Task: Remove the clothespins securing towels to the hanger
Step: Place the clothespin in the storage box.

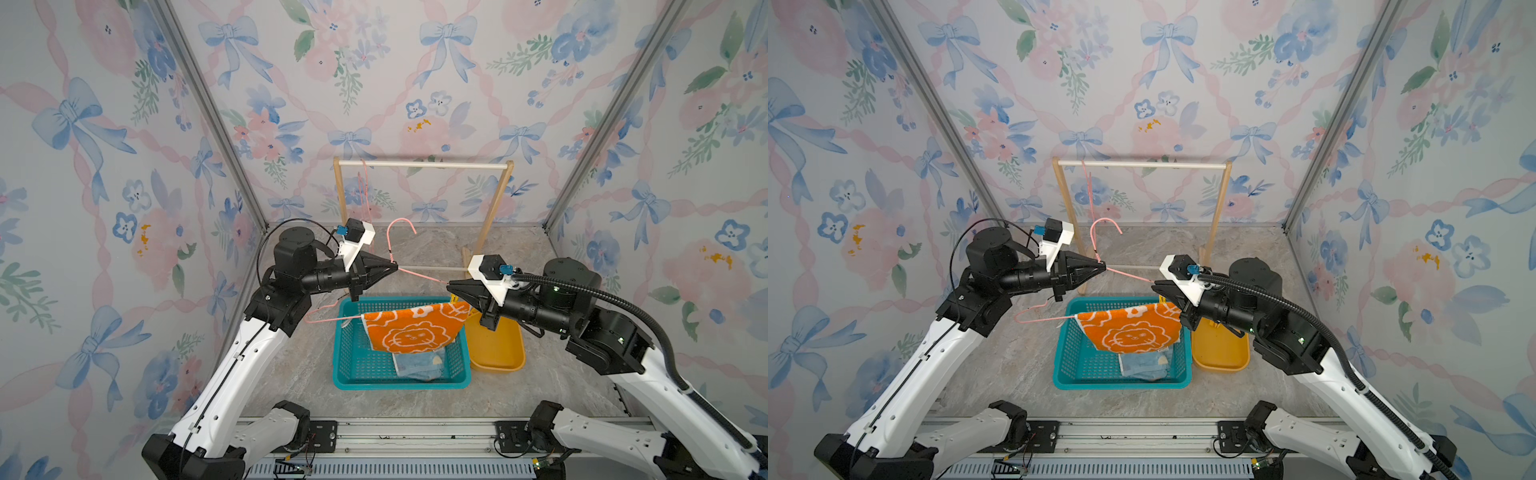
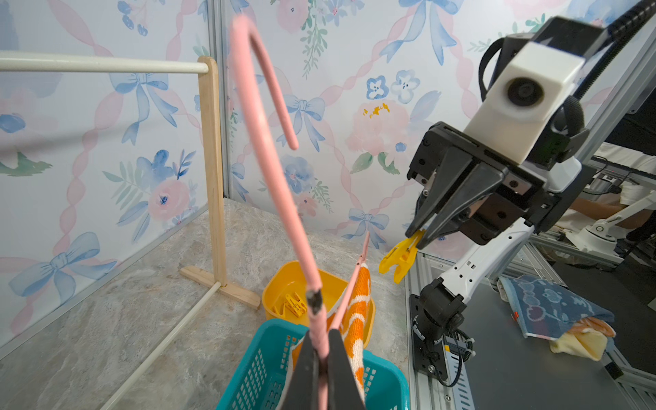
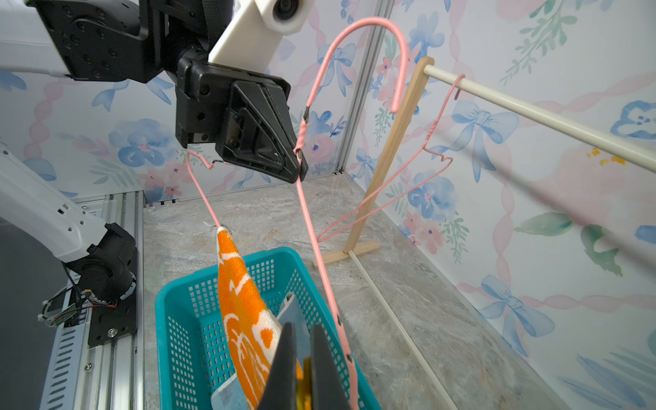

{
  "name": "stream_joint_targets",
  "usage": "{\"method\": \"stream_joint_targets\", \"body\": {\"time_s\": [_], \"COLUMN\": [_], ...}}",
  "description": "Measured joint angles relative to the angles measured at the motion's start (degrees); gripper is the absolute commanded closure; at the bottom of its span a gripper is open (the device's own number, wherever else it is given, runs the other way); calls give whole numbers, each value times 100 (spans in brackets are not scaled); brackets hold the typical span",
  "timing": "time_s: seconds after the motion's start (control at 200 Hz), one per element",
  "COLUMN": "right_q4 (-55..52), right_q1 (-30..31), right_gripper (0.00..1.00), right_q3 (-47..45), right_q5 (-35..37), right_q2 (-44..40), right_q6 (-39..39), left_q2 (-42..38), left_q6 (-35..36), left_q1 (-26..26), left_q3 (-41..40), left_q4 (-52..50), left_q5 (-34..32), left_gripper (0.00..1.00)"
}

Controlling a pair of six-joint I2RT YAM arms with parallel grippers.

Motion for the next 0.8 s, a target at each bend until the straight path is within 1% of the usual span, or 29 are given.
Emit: {"method": "stream_joint_targets", "body": {"time_s": [0.155,0.315,0.38,0.49,0.8], "right_q4": [-15,-61,-57,-59,-114], "right_q1": [-319,-951,-1207,-1543,-2253], "right_gripper": [99,99,97,97,98], "right_q3": [-420,-938,-1158,-1499,-2116], "right_q5": [24,87,105,103,157], "right_q2": [-446,-933,-1134,-1410,-1694], "right_q6": [216,579,761,1049,1690], "left_q2": [0,0,0,0,0], "left_q6": [-2,-2,-2,-2,-2], "left_q1": [20,20,22,28,59], "left_q3": [0,0,0,0,0], "left_q4": [0,0,0,0,0], "left_q5": [-28,-33,-50,-72,-101], "left_gripper": [100,100,100,100,100]}}
